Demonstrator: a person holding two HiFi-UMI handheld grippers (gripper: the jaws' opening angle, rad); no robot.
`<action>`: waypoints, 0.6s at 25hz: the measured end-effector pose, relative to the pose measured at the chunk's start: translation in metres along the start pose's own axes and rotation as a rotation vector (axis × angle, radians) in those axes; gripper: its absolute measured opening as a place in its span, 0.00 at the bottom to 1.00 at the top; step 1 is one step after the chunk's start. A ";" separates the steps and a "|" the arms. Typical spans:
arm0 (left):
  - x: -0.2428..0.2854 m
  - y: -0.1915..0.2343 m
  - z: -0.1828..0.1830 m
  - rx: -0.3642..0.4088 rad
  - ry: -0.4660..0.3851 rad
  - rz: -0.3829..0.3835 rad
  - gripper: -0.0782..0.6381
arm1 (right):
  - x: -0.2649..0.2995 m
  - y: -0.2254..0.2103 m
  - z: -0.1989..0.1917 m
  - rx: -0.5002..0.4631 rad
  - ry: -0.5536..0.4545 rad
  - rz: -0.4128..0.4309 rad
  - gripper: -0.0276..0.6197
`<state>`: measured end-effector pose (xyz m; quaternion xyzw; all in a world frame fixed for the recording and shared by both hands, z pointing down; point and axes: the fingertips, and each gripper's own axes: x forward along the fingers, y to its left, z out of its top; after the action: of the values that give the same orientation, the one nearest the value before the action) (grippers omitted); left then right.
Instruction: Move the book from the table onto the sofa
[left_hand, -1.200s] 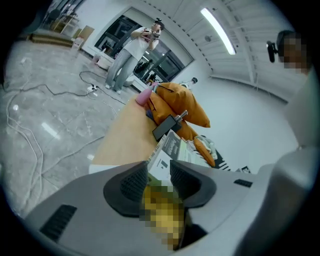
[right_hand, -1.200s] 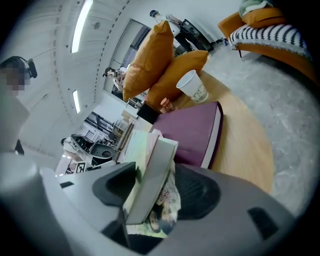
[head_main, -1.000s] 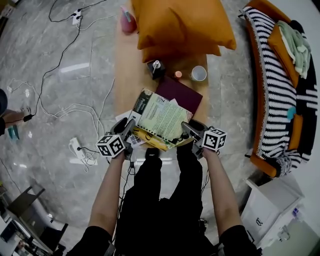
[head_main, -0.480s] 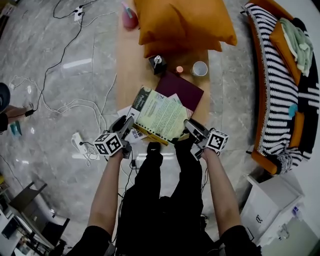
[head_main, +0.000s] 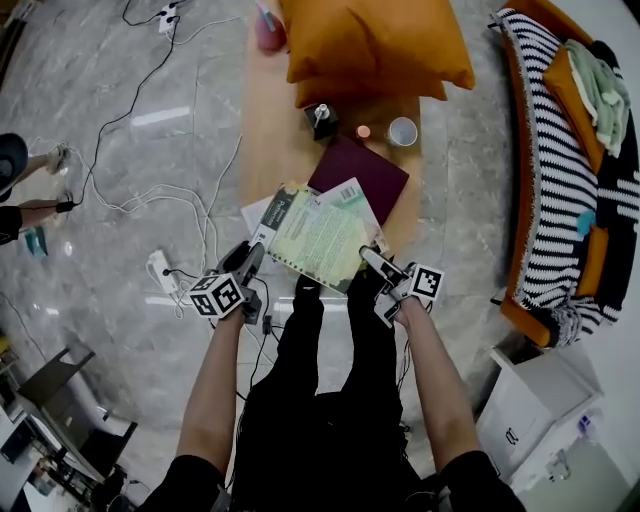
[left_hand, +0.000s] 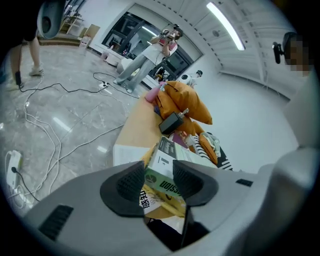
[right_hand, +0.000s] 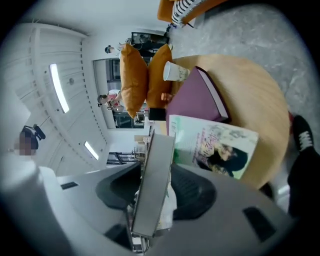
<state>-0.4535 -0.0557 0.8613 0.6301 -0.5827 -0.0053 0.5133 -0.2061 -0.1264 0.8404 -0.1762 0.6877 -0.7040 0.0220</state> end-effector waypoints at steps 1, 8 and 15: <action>0.000 0.001 -0.002 -0.005 -0.002 0.004 0.36 | 0.001 -0.005 -0.003 -0.002 0.016 -0.021 0.32; -0.002 0.000 -0.001 -0.053 -0.032 -0.006 0.36 | -0.004 -0.011 -0.013 -0.009 0.057 -0.050 0.31; -0.030 -0.004 0.017 -0.457 -0.210 -0.114 0.36 | -0.014 0.037 -0.020 0.033 -0.035 0.015 0.30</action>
<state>-0.4710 -0.0456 0.8330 0.5257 -0.5800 -0.2313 0.5776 -0.2066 -0.1056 0.8014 -0.1828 0.6770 -0.7117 0.0424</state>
